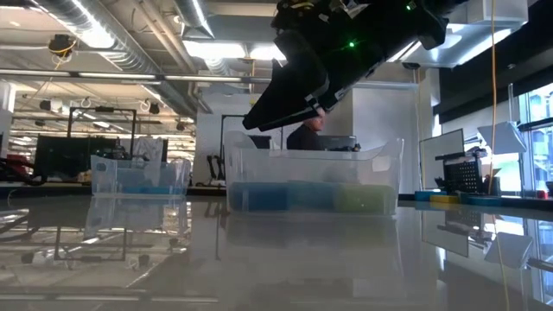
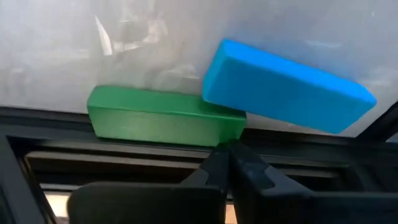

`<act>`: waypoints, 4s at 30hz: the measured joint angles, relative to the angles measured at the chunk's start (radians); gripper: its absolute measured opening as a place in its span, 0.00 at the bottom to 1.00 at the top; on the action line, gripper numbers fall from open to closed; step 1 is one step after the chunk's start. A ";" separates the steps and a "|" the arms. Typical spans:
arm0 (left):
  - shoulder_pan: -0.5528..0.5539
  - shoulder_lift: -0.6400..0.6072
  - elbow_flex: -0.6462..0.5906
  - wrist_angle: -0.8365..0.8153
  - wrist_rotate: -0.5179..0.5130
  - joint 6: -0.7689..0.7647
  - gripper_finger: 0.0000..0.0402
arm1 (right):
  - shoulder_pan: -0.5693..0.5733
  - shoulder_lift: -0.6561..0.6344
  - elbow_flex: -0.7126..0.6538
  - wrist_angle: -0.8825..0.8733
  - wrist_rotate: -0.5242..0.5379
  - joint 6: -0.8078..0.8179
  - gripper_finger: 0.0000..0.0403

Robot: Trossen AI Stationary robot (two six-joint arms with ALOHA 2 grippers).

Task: Sort blocks by size
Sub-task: Adjust the rectangular green block to the middle left of the table, then put the blue rectangular block into the top left transparent bin

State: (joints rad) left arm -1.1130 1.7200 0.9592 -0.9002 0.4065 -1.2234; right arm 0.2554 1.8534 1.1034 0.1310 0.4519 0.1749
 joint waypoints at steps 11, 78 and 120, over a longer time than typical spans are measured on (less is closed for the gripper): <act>0.013 0.002 -0.002 0.020 -0.016 0.131 0.01 | 0.000 0.000 0.000 0.000 0.000 0.000 0.62; 0.256 -0.119 -0.082 0.199 -0.332 0.464 0.00 | 0.000 0.000 0.000 -0.003 0.000 0.004 0.62; 0.341 -0.324 -0.084 0.127 -0.589 0.126 0.52 | 0.000 0.000 0.000 -0.033 -0.019 0.004 0.62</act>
State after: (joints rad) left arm -0.7715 1.3961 0.8749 -0.7734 -0.1821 -1.0969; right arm 0.2558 1.8534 1.1034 0.0984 0.4332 0.1791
